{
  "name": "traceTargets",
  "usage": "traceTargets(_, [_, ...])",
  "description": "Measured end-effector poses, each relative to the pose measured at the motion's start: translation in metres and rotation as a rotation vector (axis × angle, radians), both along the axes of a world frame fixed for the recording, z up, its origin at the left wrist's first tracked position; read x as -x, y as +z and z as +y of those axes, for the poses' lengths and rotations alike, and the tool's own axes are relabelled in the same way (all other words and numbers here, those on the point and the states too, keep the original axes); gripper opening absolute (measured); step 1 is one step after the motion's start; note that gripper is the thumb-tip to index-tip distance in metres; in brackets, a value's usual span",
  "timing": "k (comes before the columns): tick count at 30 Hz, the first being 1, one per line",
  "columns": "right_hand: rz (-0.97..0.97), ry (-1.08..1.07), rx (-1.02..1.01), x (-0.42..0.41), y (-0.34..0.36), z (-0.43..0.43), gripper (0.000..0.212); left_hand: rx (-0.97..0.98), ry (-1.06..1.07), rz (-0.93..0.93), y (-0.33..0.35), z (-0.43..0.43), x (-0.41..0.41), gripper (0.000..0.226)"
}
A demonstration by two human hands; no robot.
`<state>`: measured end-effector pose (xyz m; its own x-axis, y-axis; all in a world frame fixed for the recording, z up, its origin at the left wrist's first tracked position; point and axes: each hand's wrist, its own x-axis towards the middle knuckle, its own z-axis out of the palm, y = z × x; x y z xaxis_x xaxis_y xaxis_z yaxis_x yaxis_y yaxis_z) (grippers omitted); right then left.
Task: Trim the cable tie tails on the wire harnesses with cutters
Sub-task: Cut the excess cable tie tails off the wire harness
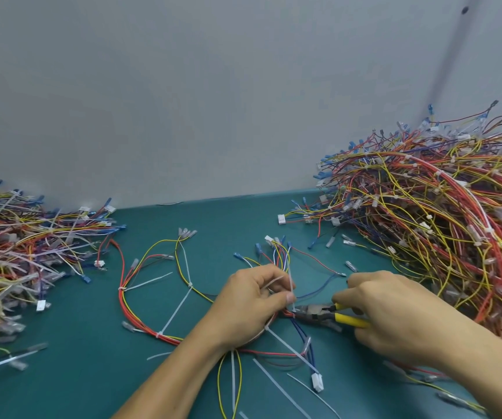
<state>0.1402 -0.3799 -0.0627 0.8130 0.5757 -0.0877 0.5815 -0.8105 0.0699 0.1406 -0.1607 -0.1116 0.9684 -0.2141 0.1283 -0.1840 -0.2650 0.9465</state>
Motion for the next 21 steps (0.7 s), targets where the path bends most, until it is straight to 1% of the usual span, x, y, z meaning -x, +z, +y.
traceTargets(5, [-0.011,0.004,0.014,-0.0002,0.0009,-0.0002,0.005,-0.003,-0.005,0.001,-0.0014,0.0005,-0.0009,0.015])
traceTargets(9, [-0.042,0.018,0.049,-0.0004,-0.0005,0.0002,0.013,-0.009,-0.006,-0.009,-0.0015,0.0002,-0.0013,0.011])
traceTargets(14, [-0.082,0.039,0.076,0.0009,-0.002,0.0026,0.014,-0.014,-0.005,-0.012,-0.0012,-0.0001,-0.0006,0.01])
traceTargets(21, [-0.101,0.037,0.09,-0.0006,-0.0036,0.0024,0.014,-0.006,0.01,-0.001,-0.0007,-0.0009,0.0,0.018])
